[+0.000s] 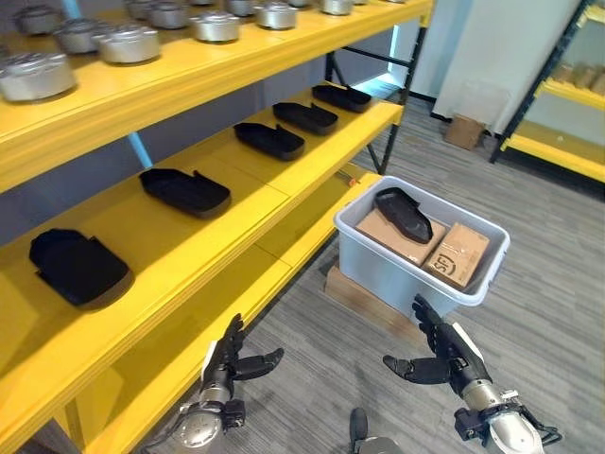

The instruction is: Move parts from the plastic box to the shelf.

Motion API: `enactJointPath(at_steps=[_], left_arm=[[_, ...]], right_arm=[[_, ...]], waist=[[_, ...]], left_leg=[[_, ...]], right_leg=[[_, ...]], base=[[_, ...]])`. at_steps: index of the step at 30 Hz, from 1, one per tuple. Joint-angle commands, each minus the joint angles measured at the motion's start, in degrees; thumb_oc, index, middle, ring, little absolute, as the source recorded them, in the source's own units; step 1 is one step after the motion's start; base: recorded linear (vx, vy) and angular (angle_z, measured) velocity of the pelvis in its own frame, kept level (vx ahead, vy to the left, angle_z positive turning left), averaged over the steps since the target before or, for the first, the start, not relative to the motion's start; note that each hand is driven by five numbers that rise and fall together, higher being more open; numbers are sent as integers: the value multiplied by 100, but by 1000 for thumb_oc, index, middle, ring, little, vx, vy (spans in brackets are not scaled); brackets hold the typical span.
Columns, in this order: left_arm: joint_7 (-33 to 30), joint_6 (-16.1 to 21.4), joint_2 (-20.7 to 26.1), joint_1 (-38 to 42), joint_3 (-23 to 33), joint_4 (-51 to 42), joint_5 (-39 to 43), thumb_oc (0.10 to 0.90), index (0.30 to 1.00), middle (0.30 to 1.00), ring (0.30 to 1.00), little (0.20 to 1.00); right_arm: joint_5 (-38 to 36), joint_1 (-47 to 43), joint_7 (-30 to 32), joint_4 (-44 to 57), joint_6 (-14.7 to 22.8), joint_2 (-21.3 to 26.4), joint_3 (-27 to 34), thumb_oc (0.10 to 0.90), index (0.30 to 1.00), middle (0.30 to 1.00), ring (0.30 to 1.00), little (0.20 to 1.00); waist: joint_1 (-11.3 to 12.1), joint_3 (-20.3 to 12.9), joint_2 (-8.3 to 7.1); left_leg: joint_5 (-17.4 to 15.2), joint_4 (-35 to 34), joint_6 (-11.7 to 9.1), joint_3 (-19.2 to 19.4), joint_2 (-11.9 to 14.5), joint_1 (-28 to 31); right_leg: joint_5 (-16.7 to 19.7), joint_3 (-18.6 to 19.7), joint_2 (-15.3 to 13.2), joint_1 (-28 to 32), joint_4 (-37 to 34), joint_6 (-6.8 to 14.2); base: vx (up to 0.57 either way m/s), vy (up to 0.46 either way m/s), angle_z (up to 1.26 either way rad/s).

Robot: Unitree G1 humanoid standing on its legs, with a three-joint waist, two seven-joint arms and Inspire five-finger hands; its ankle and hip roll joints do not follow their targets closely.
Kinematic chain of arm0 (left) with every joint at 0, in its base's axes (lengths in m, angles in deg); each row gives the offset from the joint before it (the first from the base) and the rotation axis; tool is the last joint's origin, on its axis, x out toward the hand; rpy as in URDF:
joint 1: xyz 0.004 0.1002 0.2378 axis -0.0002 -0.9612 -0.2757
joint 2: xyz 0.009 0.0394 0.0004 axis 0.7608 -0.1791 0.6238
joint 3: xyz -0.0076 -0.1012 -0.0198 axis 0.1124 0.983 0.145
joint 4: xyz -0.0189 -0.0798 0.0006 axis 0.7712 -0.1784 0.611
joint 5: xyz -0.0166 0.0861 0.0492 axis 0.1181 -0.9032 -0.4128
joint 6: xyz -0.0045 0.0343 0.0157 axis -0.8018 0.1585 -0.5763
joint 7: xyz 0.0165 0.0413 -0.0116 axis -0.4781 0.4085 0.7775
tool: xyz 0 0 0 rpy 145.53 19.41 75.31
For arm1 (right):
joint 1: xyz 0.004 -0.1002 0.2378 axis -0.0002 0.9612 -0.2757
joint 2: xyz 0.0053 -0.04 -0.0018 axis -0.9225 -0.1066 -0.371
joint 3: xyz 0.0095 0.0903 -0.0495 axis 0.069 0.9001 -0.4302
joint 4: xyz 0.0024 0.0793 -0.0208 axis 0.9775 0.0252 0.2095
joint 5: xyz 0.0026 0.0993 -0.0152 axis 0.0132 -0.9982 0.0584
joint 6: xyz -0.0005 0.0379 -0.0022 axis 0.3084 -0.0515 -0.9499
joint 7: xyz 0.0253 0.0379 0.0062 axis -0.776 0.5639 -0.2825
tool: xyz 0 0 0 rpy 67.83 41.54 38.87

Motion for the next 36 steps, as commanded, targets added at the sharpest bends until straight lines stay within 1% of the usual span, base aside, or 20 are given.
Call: enactJointPath(at_steps=[1, 2, 3, 4, 5, 7, 8, 9, 11, 12, 13, 14, 15, 17, 18, 20, 22, 23, 29, 36], left_arm=[[-15, 684, 57, 773, 54, -283, 146, 900, 1000, 1000, 1000, 1000], [-21, 708, 33, 806, 7, -265, 188, 900, 1000, 1000, 1000, 1000], [-40, 700, -2, 845, -29, -206, 232, 900, 1000, 1000, 1000, 1000], [-79, 696, -13, 886, -38, -222, 294, 900, 1000, 1000, 1000, 1000], [-112, 681, -44, 928, -81, -227, 337, 900, 1000, 1000, 1000, 1000], [-189, 686, -98, 973, -91, -251, 399, 900, 1000, 1000, 1000, 1000], [-230, 670, -133, 992, -99, -269, 417, 900, 1000, 1000, 1000, 1000], [-250, 663, -164, 1003, -89, -275, 452, 900, 1000, 1000, 1000, 1000], [-293, 693, -169, 987, -31, -242, 484, 900, 1000, 1000, 1000, 1000], [-327, 725, -162, 954, 14, -272, 509, 900, 1000, 1000, 1000, 1000], [-327, 725, -161, 952, 16, -273, 509, 900, 1000, 1000, 1000, 1000], [-355, 742, -173, 936, 64, -285, 516, 900, 1000, 1000, 1000, 1000], [-383, 777, -205, 907, 104, -270, 515, 900, 1000, 1000, 1000, 1000], [-380, 790, -239, 922, 109, -222, 479, 900, 1000, 1000, 1000, 1000], [-380, 791, -240, 925, 109, -222, 479, 900, 1000, 1000, 1000, 1000], [-373, 814, -278, 918, 96, -185, 539, 900, 1000, 1000, 1000, 1000], [-360, 820, -268, 980, 70, -181, 546, 900, 1000, 1000, 1000, 1000], [-346, 819, -250, 1030, 52, -196, 538, 900, 1000, 1000, 1000, 1000], [-513, 841, -150, 1215, 48, -187, 545, 900, 1000, 1000, 1000, 1000], [-666, 839, -67, 1415, 44, -172, 526, 900, 1000, 1000, 1000, 1000]], right_arm=[[-283, -373, 92, 634, 772, 129, 592, 900, 1000, 1000, 1000, 1000], [-288, -277, 103, 629, 803, 125, 598, 900, 1000, 1000, 1000, 1000], [-289, -235, 172, 546, 816, 99, 574, 900, 1000, 1000, 1000, 1000], [-255, -217, 227, 490, 824, 104, 555, 900, 1000, 1000, 1000, 1000], [-275, -225, 272, 474, 816, 102, 552, 900, 1000, 1000, 1000, 1000], [-288, -285, 397, 418, 832, 95, 572, 900, 1000, 1000, 1000, 1000], [-278, -306, 457, 383, 836, 86, 574, 900, 1000, 1000, 1000, 1000], [-293, -351, 500, 352, 840, 54, 550, 900, 1000, 1000, 1000, 1000], [-278, -438, 520, 312, 842, 46, 475, 900, 1000, 1000, 1000, 1000], [-272, -515, 501, 251, 851, 68, 403, 900, 1000, 1000, 1000, 1000], [-273, -519, 501, 245, 855, 68, 400, 900, 1000, 1000, 1000, 1000], [-250, -592, 518, 182, 871, 77, 349, 900, 1000, 1000, 1000, 1000], [-218, -654, 514, 107, 888, 103, 316, 900, 1000, 1000, 1000, 1000], [-182, -726, 567, 40, 885, 97, 345, 900, 1000, 1000, 1000, 1000], [-181, -728, 568, 40, 885, 97, 347, 900, 1000, 1000, 1000, 1000], [-208, -825, 573, -35, 894, 52, 339, 900, 1000, 1000, 1000, 1000], [-203, -898, 589, -92, 885, -8, 334, 900, 1000, 1000, 1000, 1000], [-214, -903, 591, -102, 857, -22, 366, 900, 1000, 1000, 1000, 1000], [-201, -1216, 655, -128, 753, -145, 144, 900, 1000, 1000, 1000, 1000], [-150, -1458, 696, -104, 706, -180, 48, 900, 1000, 1000, 1000, 1000]], waist=[[-23, 328, 194], [0, 393, 256], [24, 447, 260], [92, 533, 272], [136, 637, 270], [187, 698, 212], [252, 727, 173], [283, 725, 116], [362, 728, 83], [458, 747, 87], [460, 749, 68], [538, 784, 87], [603, 812, 153], [692, 800, 217], [700, 791, 232], [732, 704, 316], [731, 646, 359], [730, 627, 341], [765, 493, 235], [816, 456, 117]], left_leg=[[-103, 1362, -21, -447, 654, -59], [337, 1987, -240, -582, 1037, -191], [676, 2470, -265, -757, 1200, -261], [916, 2969, -267, -1119, 1363, -379], [978, 3367, -217, -1515, 1392, -607], [989, 3720, -173, -1779, 1212, -887], [899, 3622, -118, -1907, 1077, -1174], [859, 3295, 96, -1883, 919, -1469], [918, 2775, 130, -1996, 764, -1720], [1054, 2084, 133, -2203, 707, -1818], [1078, 2034, 135, -2181, 681, -1781], [1303, 1230, 103, -2392, 638, -1790], [1781, 30, -29, -2583, 811, -1720], [1949, -530, -117, -2868, 813, -1708], [1959, -532, -119, -2866, 830, -1724], [1775, -552, -144, -2984, 750, -1502], [1756, -470, -187, -2833, 715, -1436], [1614, -238, -127, -2773, 630, -1506], [1106, 264, 102, -2560, 246, -1701], [650, 714, 294, -2377, -8, -1944]], right_leg=[[-839, 189, -200, 83, 940, 371], [-1055, 233, 71, 168, 1007, 148], [-1182, 320, 234, 257, 1020, -8], [-1284, 421, 416, 340, 1044, -192], [-1368, 474, 539, 444, 1020, -330], [-1442, 627, 616, 600, 926, -408], [-1433, 708, 610, 648, 869, -390], [-1286, 774, 571, 634, 782, -377], [-1243, 977, 579, 697, 717, -330], [-1246, 1119, 588, 702, 750, -279], [-1252, 1127, 568, 707, 755, -276], [-1301, 1253, 577, 715, 808, -224], [-1411, 1444, 603, 754, 895, -156], [-1531, 1612, 609, 848, 951, -102], [-1514, 1618, 625, 829, 945, -107], [-1738, 1824, 618, 1002, 1033, -55], [-1777, 1880, 536, 1105, 1006, -39], [-1805, 1896, 435, 1175, 984, 9], [-1689, 2021, -46, 1126, 888, 234], [-1386, 2088, -397, 922, 902, 484]], base=[[57, -345, -50], [100, -393, -45], [113, -428, -56], [76, -336, -82], [62, -259, -83], [50, -143, -94], [0, -81, -110], [27, -29, -78], [107, 78, -25], [112, 108, -49], [131, 158, -89], [220, 231, -128], [309, 281, -87], [259, 179, -66], [286, 161, -120], [339, 223, -118], [299, 224, -78], [257, 183, -58], [163, 174, -29], [86, 129, -13]])
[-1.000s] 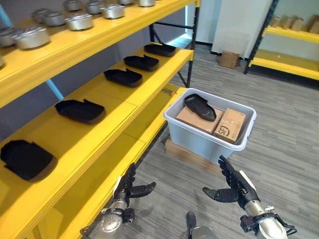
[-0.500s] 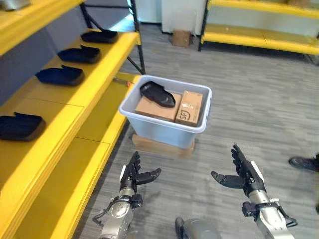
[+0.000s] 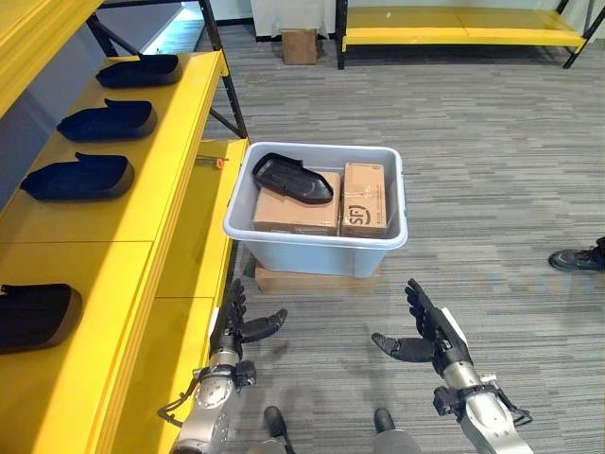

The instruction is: Move parts from the plastic box to the shelf.

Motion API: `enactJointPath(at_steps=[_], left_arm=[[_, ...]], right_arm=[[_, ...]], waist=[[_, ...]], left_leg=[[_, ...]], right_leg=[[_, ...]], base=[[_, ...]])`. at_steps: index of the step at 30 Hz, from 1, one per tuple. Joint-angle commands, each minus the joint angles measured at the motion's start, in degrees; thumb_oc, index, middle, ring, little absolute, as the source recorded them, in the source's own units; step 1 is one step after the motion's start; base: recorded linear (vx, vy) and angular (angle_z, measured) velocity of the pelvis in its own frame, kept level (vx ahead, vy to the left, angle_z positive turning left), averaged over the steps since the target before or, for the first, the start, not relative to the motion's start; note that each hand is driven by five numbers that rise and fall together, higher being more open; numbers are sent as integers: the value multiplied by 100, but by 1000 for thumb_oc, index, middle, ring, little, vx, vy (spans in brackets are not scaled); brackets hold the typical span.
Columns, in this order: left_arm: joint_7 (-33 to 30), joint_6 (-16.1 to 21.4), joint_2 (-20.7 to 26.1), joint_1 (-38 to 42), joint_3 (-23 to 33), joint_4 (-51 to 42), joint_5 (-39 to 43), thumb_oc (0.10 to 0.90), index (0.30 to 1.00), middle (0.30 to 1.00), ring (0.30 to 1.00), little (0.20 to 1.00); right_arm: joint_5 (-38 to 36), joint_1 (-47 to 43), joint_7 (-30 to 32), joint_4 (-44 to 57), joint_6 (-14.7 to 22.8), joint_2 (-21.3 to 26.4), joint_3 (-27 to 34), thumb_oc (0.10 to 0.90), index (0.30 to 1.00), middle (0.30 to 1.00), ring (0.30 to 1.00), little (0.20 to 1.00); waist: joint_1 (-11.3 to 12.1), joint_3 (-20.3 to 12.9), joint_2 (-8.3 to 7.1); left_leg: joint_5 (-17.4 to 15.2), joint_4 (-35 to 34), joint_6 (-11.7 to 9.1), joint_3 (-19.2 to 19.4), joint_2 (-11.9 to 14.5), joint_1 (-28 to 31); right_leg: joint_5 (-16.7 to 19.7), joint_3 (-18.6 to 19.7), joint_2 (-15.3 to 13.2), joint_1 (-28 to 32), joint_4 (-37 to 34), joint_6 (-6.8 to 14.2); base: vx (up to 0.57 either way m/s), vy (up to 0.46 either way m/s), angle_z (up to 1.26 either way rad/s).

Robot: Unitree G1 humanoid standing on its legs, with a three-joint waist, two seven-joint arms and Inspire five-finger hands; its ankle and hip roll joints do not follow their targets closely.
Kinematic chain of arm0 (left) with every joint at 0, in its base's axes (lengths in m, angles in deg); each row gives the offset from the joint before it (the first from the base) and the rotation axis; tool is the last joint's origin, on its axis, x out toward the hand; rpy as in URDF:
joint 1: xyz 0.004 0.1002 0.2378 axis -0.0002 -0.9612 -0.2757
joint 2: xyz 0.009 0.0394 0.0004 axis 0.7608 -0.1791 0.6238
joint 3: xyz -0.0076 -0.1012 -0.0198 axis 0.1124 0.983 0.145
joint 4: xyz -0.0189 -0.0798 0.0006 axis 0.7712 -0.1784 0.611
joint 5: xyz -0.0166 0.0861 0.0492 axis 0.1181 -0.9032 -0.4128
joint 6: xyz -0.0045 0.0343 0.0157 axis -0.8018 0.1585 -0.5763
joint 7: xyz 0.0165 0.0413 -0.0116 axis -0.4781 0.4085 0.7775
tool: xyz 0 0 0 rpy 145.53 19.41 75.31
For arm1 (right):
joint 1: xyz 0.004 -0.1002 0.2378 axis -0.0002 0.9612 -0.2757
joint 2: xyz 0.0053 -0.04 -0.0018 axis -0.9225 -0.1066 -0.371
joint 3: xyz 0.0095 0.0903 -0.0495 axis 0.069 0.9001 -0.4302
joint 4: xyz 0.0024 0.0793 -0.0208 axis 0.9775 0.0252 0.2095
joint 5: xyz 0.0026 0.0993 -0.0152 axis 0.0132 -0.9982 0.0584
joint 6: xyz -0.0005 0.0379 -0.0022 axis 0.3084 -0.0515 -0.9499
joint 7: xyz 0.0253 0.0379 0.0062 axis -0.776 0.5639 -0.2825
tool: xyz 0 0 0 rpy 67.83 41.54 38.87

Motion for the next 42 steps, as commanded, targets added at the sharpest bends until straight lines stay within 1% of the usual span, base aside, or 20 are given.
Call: enactJointPath(at_steps=[1, 4, 5, 6, 8, 9, 10, 12, 14, 15, 19, 22, 25, 28, 32, 33, 36, 37, 41, 42], left_arm=[[-25, 604, 50, 404, 13, -400, 64, 900, 1000, 1000, 1000, 1000], [-16, 571, 72, 445, -13, -393, 25, 900, 1000, 1000, 1000, 1000], [8, 547, 91, 497, -65, -394, -1, 900, 1000, 1000, 1000, 1000], [8, 546, 90, 500, -63, -393, -1, 900, 1000, 1000, 1000, 1000], [-8, 516, 103, 553, -113, -355, -25, 900, 1000, 1000, 1000, 1000], [-33, 492, 146, 612, -162, -388, -47, 900, 1000, 1000, 1000, 1000], [-33, 492, 145, 615, -159, -387, -47, 900, 1000, 1000, 1000, 1000], [0, 457, 165, 645, -181, -390, -98, 900, 1000, 1000, 1000, 1000], [42, 466, 141, 691, -209, -286, -86, 900, 1000, 1000, 1000, 1000], [32, 490, 128, 707, -189, -255, -76, 900, 1000, 1000, 1000, 1000], [-37, 531, 77, 712, -102, -198, -86, 900, 1000, 1000, 1000, 1000], [-44, 548, 34, 647, -110, -157, -94, 900, 1000, 1000, 1000, 1000], [-4, 563, -9, 602, -183, -131, -40, 900, 1000, 1000, 1000, 1000], [2, 555, -186, 535, -217, -134, 5, 900, 1000, 1000, 1000, 1000], [54, 573, -235, 498, -261, -177, 123, 900, 1000, 1000, 1000, 1000], [63, 566, -260, 499, -308, -232, 132, 900, 1000, 1000, 1000, 1000], [90, 571, -276, 536, -370, -251, 145, 900, 1000, 1000, 1000, 1000], [106, 568, -270, 574, -421, -348, 148, 900, 1000, 1000, 1000, 1000], [108, 559, -276, 659, -503, -365, 115, 900, 1000, 1000, 1000, 1000], [105, 557, -292, 711, -505, -352, 121, 900, 1000, 1000, 1000, 1000]], right_arm=[[1, -327, 138, 575, 473, 229, 448, 900, 1000, 1000, 1000, 1000], [27, -347, 150, 606, 482, 233, 450, 900, 1000, 1000, 1000, 1000], [63, -354, 184, 598, 498, 217, 471, 900, 1000, 1000, 1000, 1000], [64, -357, 185, 597, 498, 217, 471, 900, 1000, 1000, 1000, 1000], [32, -388, 198, 600, 518, 185, 434, 900, 1000, 1000, 1000, 1000], [90, -482, 220, 630, 504, 187, 304, 900, 1000, 1000, 1000, 1000], [91, -487, 221, 629, 504, 187, 303, 900, 1000, 1000, 1000, 1000], [110, -496, 207, 642, 498, 146, 271, 900, 1000, 1000, 1000, 1000], [60, -570, 210, 605, 493, 161, 238, 900, 1000, 1000, 1000, 1000], [38, -618, 214, 589, 504, 180, 232, 900, 1000, 1000, 1000, 1000], [175, -681, 276, 630, 535, 247, 209, 900, 1000, 1000, 1000, 1000], [185, -660, 301, 651, 528, 278, 278, 900, 1000, 1000, 1000, 1000], [133, -519, 327, 697, 539, 311, 416, 900, 1000, 1000, 1000, 1000], [144, -613, 338, 727, 517, 477, 419, 900, 1000, 1000, 1000, 1000], [147, -590, 333, 735, 518, 561, 460, 900, 1000, 1000, 1000, 1000], [127, -624, 348, 730, 531, 582, 503, 900, 1000, 1000, 1000, 1000], [142, -648, 370, 700, 541, 609, 506, 900, 1000, 1000, 1000, 1000], [142, -677, 398, 657, 535, 624, 512, 900, 1000, 1000, 1000, 1000], [153, -732, 436, 634, 551, 653, 513, 900, 1000, 1000, 1000, 1000], [199, -757, 440, 631, 551, 680, 488, 900, 1000, 1000, 1000, 1000]], waist=[[-54, -443, -84], [-40, -447, -108], [-53, -399, -103], [-41, -414, -92], [-103, -307, -46], [-174, -59, 42], [-163, -67, 52], [-165, 39, 83], [-321, 79, 31], [-375, 104, -9], [-364, 116, -1], [-389, 117, -85], [-483, -20, -184], [-519, -85, -18], [-612, -100, 121], [-656, -104, 221], [-673, -87, 288], [-681, -64, 363], [-699, -32, 420], [-706, 5, 473]], left_leg=[[-112, 990, -184, -279, 433, -846], [-264, 1092, -93, -290, 330, -906], [-402, 1085, 36, -355, 168, -867], [-385, 1073, 35, -345, 182, -883], [-473, 980, 187, -351, 47, -746], [-587, 899, 332, -249, -21, -463], [-573, 891, 330, -240, -6, -475], [-792, 808, 417, -33, -146, -180], [-967, 767, 327, -15, -321, 106], [-1073, 808, 259, 4, -366, 176], [-1443, 1010, 44, 87, -245, 427], [-1587, 1282, -24, 109, -198, 504], [-1817, 1484, -93, -85, -271, 661], [-1733, 1532, -176, -163, -173, 777], [-1529, 1331, -272, -203, -22, 932], [-1354, 1212, -330, -220, 58, 964], [-1202, 1164, -378, -233, 138, 955], [-1041, 1139, -430, -236, 229, 952], [-848, 1229, -464, -262, 323, 905], [-573, 1414, -523, -316, 412, 890]], right_leg=[[105, -151, -344, 30, 532, 162], [215, -163, -419, -54, 710, 223], [463, -154, -415, -250, 1246, 266], [481, -139, -400, -280, 1243, 263], [1026, -145, -289, -747, 2127, 243], [1149, -415, -206, -1242, 2932, 149], [1168, -408, -189, -1261, 2924, 143], [1135, -1237, -680, -1579, 3128, 41], [945, -1396, -683, -1707, 2105, 45], [1043, -1398, -726, -1752, 1395, 102], [1499, -1761, -1183, -1758, -115, 425], [1713, -1832, -1377, -1818, -427, 468], [1890, -1362, -1350, -1836, -268, 485], [2038, -1435, -1262, -1881, 1, 515], [1769, -1443, -1082, -1953, 341, 438], [1548, -1400, -958, -2056, 590, 375], [1372, -1414, -863, -2184, 793, 290], [1171, -1401, -751, -2332, 1085, 225], [927, -1346, -611, -2472, 1400, 105], [740, -1341, -477, -2445, 1532, 6]], base=[[76, 137, -4], [71, 128, -6], [54, 111, 0], [60, 151, 2], [0, 214, 1], [-12, 258, -5], [27, 275, -7], [169, 186, -18], [278, 45, -41], [250, -42, -23], [227, -96, 9], [196, -179, -5], [285, -194, 36], [237, -151, 29], [151, -140, -15], [168, -174, -6], [119, -157, 3], [113, -160, 6], [113, -143, 12], [131, -201, 6]])
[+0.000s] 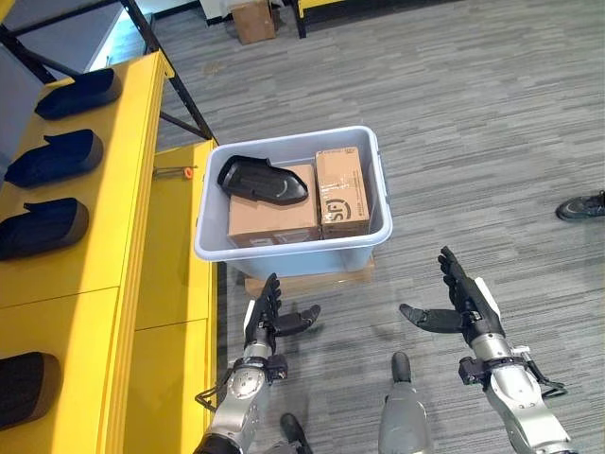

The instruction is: Move parts from the plastic box to the shelf.

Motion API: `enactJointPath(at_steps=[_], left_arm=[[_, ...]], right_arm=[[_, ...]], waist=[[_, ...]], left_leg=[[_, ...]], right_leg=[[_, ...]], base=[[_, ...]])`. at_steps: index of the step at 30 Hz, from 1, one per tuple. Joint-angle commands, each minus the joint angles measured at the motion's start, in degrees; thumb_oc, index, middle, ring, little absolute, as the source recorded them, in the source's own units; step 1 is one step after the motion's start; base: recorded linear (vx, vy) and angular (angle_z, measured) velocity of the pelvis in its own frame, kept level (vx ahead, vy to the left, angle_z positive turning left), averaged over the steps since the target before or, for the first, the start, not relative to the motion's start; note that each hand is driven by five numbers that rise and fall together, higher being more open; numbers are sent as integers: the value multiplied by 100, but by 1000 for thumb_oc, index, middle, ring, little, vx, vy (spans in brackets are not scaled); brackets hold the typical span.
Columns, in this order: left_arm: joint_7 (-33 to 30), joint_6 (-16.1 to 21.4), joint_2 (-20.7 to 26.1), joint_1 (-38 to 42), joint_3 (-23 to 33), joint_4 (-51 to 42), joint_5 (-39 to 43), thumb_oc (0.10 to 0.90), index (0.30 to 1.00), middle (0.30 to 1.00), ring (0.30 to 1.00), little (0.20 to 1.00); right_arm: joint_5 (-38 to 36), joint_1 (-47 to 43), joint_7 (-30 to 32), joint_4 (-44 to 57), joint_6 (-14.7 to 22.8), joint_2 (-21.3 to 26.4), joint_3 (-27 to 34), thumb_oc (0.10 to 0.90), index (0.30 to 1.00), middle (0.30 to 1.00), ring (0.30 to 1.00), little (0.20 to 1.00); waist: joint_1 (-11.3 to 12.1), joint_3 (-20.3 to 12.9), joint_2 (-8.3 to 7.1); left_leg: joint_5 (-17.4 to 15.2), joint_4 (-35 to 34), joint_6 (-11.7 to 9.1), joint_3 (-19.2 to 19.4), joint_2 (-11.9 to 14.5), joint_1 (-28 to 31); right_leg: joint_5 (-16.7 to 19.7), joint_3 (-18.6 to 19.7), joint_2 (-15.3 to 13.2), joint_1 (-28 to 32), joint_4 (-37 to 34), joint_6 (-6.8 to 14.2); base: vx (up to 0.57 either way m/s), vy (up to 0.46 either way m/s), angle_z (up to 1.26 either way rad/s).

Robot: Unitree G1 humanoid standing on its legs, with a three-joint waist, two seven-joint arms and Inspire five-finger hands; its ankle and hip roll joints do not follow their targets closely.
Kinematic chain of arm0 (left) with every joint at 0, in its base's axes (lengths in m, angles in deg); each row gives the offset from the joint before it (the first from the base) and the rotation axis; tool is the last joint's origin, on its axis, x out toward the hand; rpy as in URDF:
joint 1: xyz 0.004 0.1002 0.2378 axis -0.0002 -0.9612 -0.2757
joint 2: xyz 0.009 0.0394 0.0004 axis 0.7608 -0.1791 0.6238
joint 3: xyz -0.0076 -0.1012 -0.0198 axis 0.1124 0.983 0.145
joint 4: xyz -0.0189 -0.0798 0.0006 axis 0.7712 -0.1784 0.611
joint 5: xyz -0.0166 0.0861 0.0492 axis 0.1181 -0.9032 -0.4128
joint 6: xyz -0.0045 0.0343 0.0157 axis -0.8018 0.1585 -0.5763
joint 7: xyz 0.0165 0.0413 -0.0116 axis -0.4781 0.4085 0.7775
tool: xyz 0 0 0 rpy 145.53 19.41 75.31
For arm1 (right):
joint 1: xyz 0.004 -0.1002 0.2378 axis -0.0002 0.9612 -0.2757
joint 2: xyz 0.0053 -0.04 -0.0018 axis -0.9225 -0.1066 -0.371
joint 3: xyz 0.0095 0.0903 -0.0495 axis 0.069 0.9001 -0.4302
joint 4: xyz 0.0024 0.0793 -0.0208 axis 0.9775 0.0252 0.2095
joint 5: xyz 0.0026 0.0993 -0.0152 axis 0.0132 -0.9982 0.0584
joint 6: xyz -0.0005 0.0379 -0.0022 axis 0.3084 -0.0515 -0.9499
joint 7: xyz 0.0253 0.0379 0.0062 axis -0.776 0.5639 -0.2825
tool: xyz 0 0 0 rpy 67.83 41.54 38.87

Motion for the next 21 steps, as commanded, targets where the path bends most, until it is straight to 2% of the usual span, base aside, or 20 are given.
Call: enactJointPath(at_steps=[1, 2, 3, 4, 6, 7, 8, 10, 11, 12, 13, 15, 17, 18, 19, 21], left_arm=[[68, 547, 230, 289, 147, -572, -42, 900, 1000, 1000, 1000, 1000], [73, 550, 230, 280, 149, -582, -20, 900, 1000, 1000, 1000, 1000], [75, 554, 225, 258, 168, -570, 13, 900, 1000, 1000, 1000, 1000], [11, 588, 241, 219, 227, -646, 13, 900, 1000, 1000, 1000, 1000], [-12, 603, 250, 116, 334, -783, 62, 900, 1000, 1000, 1000, 1000], [-29, 598, 246, 100, 374, -789, 58, 900, 1000, 1000, 1000, 1000], [-51, 580, 243, 75, 408, -785, 59, 900, 1000, 1000, 1000, 1000], [-66, 564, 237, 6, 421, -811, 57, 900, 1000, 1000, 1000, 1000], [-92, 570, 250, 3, 440, -792, 61, 900, 1000, 1000, 1000, 1000], [-136, 594, 258, 4, 440, -765, 52, 900, 1000, 1000, 1000, 1000], [-179, 594, 264, 18, 484, -707, 37, 900, 1000, 1000, 1000, 1000], [-229, 609, 253, 52, 550, -606, 25, 900, 1000, 1000, 1000, 1000], [-241, 629, 244, 76, 599, -548, 28, 900, 1000, 1000, 1000, 1000], [-240, 648, 239, 65, 613, -562, 32, 900, 1000, 1000, 1000, 1000], [-210, 662, 229, 9, 622, -584, 86, 900, 1000, 1000, 1000, 1000], [-217, 673, 236, -46, 626, -602, 103, 900, 1000, 1000, 1000, 1000]], right_arm=[[53, -350, 61, 645, 574, -40, 208, 900, 1000, 1000, 1000, 1000], [47, -337, 55, 618, 572, -26, 185, 900, 1000, 1000, 1000, 1000], [36, -317, 47, 589, 574, -19, 157, 900, 1000, 1000, 1000, 1000], [38, -288, 55, 588, 580, 1, 116, 900, 1000, 1000, 1000, 1000], [10, -246, 57, 646, 587, 61, 127, 900, 1000, 1000, 1000, 1000], [30, -235, 81, 632, 596, 76, 141, 900, 1000, 1000, 1000, 1000], [33, -228, 109, 597, 593, 56, 138, 900, 1000, 1000, 1000, 1000], [78, -158, 190, 529, 576, 25, 148, 900, 1000, 1000, 1000, 1000], [41, -151, 227, 524, 600, 1, 148, 900, 1000, 1000, 1000, 1000], [22, -136, 219, 514, 612, -11, 143, 900, 1000, 1000, 1000, 1000], [66, -161, 244, 444, 625, -20, 97, 900, 1000, 1000, 1000, 1000], [92, -203, 232, 367, 638, -28, 30, 900, 1000, 1000, 1000, 1000], [97, -203, 243, 285, 636, -75, 18, 900, 1000, 1000, 1000, 1000], [90, -189, 225, 291, 634, -80, 37, 900, 1000, 1000, 1000, 1000], [74, -172, 206, 344, 647, -111, 38, 900, 1000, 1000, 1000, 1000], [96, -135, 186, 326, 659, -124, 49, 900, 1000, 1000, 1000, 1000]], waist=[[41, -239, -62], [51, -248, -51], [89, -249, -85], [153, -231, -163], [328, -100, -364], [379, -70, -476], [417, -35, -526], [525, 97, -549], [548, 139, -514], [566, 176, -470], [628, 198, -409], [734, 250, -335], [761, 203, -286], [762, 181, -269], [716, 149, -249], [735, 91, -216]], left_leg=[[256, 1326, -257, -177, 414, 780], [551, 1646, -287, -248, 469, 634], [887, 2177, -302, -368, 522, 384], [1089, 2839, -279, -567, 473, 102], [1131, 4023, -302, -775, 292, -483], [1127, 4408, -298, -692, 316, -674], [1011, 4426, -241, -628, 409, -826], [781, 3992, -196, -468, 632, -1291], [889, 3318, -207, -398, 816, -1449], [1065, 2680, -229, -359, 971, -1340], [1524, 1595, -351, -274, 1132, -1287], [2014, -40, -487, -429, 1240, -1150], [2229, -598, -587, -407, 1398, -971], [2238, -575, -612, -383, 1421, -921], [2021, -610, -522, -286, 1418, -759], [2048, -655, -594, -269, 1422, -705]], right_leg=[[52, 213, 325, -438, 228, -121], [-17, 206, 427, -369, 165, -229], [-110, 206, 527, -241, 90, -370], [-185, 261, 640, -83, -5, -516], [-269, 376, 746, 263, -151, -709], [-288, 397, 742, 371, -182, -775], [-348, 398, 781, 457, -194, -790], [-457, 409, 873, 702, -177, -790], [-503, 422, 940, 787, -170, -753], [-557, 476, 996, 817, -117, -720], [-619, 543, 1053, 870, -150, -655], [-792, 672, 1041, 914, 10, -514], [-915, 713, 1053, 991, 115, -431], [-955, 742, 1048, 1045, 141, -405], [-1044, 797, 1063, 1042, 194, -381], [-1012, 874, 1076, 1060, 157, -338]], base=[[168, -272, 9], [130, -265, -1], [149, -321, 0], [168, -368, -4], [162, -353, -1], [154, -266, -19], [171, -193, -34], [181, -80, -29], [208, 57, -20], [232, 170, -12], [276, 268, -15], [300, 274, -38], [298, 182, -70], [295, 202, -65], [288, 249, -54], [232, 197, -77]])
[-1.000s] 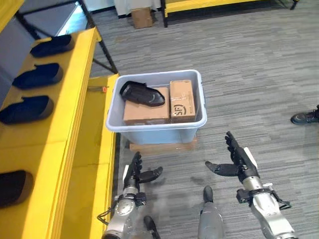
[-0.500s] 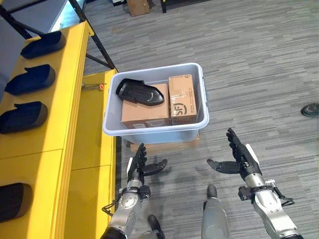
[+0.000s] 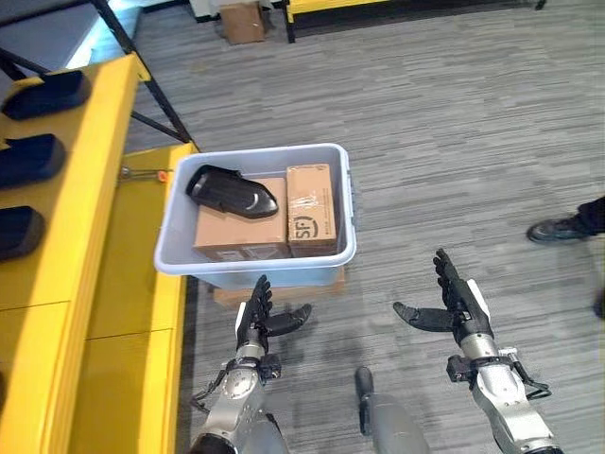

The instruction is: Move parts from the plastic box to the shelf.

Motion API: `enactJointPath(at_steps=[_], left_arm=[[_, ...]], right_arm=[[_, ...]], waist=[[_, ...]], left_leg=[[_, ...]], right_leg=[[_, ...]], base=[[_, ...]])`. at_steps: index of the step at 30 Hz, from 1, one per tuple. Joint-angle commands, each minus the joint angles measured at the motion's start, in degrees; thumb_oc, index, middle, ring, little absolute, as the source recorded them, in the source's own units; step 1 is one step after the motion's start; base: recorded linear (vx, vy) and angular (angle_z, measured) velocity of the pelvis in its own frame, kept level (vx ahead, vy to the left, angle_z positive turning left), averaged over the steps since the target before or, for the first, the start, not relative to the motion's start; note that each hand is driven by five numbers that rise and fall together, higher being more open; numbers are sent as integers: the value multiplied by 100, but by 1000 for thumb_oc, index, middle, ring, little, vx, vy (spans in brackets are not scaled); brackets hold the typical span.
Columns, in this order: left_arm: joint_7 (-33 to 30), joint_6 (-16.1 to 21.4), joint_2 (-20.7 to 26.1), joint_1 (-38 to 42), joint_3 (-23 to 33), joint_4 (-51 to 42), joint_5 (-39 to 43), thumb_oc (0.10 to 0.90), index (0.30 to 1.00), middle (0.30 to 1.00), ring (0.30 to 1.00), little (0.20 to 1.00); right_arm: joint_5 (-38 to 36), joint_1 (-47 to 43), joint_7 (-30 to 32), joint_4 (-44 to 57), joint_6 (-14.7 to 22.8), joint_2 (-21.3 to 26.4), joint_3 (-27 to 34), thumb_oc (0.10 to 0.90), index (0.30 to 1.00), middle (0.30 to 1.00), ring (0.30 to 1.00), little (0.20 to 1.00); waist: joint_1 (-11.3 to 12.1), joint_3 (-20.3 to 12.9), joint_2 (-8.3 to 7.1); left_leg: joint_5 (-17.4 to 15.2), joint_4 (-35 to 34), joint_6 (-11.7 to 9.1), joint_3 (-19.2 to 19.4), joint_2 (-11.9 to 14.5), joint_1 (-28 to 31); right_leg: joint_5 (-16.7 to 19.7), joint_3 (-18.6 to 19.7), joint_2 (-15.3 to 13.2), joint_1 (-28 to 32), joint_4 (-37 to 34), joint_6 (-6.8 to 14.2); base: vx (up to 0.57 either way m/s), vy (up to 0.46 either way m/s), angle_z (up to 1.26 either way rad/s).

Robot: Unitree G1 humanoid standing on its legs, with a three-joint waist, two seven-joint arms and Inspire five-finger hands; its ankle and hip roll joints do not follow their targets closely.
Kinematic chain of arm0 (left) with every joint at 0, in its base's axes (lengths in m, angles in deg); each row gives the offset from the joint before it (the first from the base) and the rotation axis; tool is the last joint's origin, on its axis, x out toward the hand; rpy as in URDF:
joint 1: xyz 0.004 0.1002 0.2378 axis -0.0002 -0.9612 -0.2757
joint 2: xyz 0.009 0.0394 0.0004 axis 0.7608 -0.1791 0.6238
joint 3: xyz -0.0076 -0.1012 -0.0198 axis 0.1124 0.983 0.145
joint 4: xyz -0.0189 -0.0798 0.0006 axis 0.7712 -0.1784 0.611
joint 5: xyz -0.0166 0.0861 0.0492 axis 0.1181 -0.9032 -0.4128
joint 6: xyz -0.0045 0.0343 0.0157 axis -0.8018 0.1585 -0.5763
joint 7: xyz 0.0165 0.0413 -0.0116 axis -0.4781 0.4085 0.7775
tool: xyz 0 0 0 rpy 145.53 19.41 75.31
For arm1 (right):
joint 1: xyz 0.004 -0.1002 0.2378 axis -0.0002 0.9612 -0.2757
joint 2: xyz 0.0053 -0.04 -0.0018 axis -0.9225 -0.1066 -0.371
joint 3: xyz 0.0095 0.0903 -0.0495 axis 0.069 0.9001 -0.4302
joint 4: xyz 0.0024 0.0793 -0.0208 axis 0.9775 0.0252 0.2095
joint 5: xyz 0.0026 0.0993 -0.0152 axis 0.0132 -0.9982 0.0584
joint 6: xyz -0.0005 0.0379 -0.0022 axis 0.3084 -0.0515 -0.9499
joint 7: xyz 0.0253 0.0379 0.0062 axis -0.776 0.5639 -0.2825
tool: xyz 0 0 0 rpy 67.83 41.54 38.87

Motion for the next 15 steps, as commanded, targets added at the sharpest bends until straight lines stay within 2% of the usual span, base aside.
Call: enactJointPath(at_steps=[1, 4, 5, 6, 8, 10, 11, 12, 13, 15], left_arm=[[-93, 608, 235, 58, 455, -858, 96, 900, 1000, 1000, 1000, 1000], [-110, 627, 273, 91, 434, -842, 79, 900, 1000, 1000, 1000, 1000], [-121, 609, 313, 109, 432, -827, 65, 900, 1000, 1000, 1000, 1000], [-121, 610, 315, 110, 432, -826, 66, 900, 1000, 1000, 1000, 1000], [-148, 601, 345, 119, 426, -821, 51, 900, 1000, 1000, 1000, 1000], [-163, 598, 360, 130, 430, -815, 50, 900, 1000, 1000, 1000, 1000], [-185, 596, 388, 149, 441, -836, 55, 900, 1000, 1000, 1000, 1000], [-186, 595, 390, 148, 441, -838, 55, 900, 1000, 1000, 1000, 1000], [-208, 590, 422, 180, 442, -861, 58, 900, 1000, 1000, 1000, 1000], [-218, 590, 434, 198, 444, -870, 56, 900, 1000, 1000, 1000, 1000]], right_arm=[[56, -165, -34, 614, 581, 150, 7, 900, 1000, 1000, 1000, 1000], [10, -181, -36, 635, 564, 102, 30, 900, 1000, 1000, 1000, 1000], [18, -214, -28, 617, 513, 60, 8, 900, 1000, 1000, 1000, 1000], [18, -215, -28, 617, 513, 58, 7, 900, 1000, 1000, 1000, 1000], [32, -265, -39, 612, 463, 30, -6, 900, 1000, 1000, 1000, 1000], [28, -269, -37, 624, 451, 19, 10, 900, 1000, 1000, 1000, 1000], [44, -291, -31, 613, 425, 12, 1, 900, 1000, 1000, 1000, 1000], [44, -291, -31, 612, 425, 10, 1, 900, 1000, 1000, 1000, 1000], [28, -299, -44, 651, 415, -2, 16, 900, 1000, 1000, 1000, 1000], [38, -317, -48, 639, 413, -4, 15, 900, 1000, 1000, 1000, 1000]], waist=[[-12, -287, 102], [22, -302, 60], [55, -345, -7], [54, -345, -14], [97, -423, -99], [104, -438, -129], [132, -471, -168], [128, -475, -170], [153, -483, -228], [163, -493, -248]], left_leg=[[1069, -249, -194, 308, 178, 168], [966, 49, -177, 362, 95, 106], [775, 329, -133, 423, 20, -44], [763, 343, -129, 423, 13, -49], [514, 615, -77, 534, -123, -190], [427, 739, -56, 542, -157, -250], [269, 942, 9, 525, -214, -364], [257, 959, 11, 520, -216, -377], [46, 1234, 84, 467, -271, -541], [-60, 1366, 119, 460, -305, -615]], right_leg=[[-448, -95, -586, 490, 260, 573], [-418, -76, -706, 648, 87, 617], [-361, -102, -865, 808, -132, 685], [-357, -103, -874, 815, -144, 690], [-212, -174, -1099, 984, -414, 814], [-172, -202, -1167, 1017, -470, 843], [-129, -231, -1260, 1054, -511, 883], [-129, -236, -1264, 1054, -514, 886], [-100, -256, -1355, 1089, -490, 928], [-79, -287, -1406, 1111, -492, 952]], base=[[257, 163, -98], [218, 143, -43], [144, 86, 11], [256, 154, 11], [175, 108, 12], [127, 77, 7], [141, 83, 5], [176, 97, 9], [126, 81, 12], [129, 91, 11]])
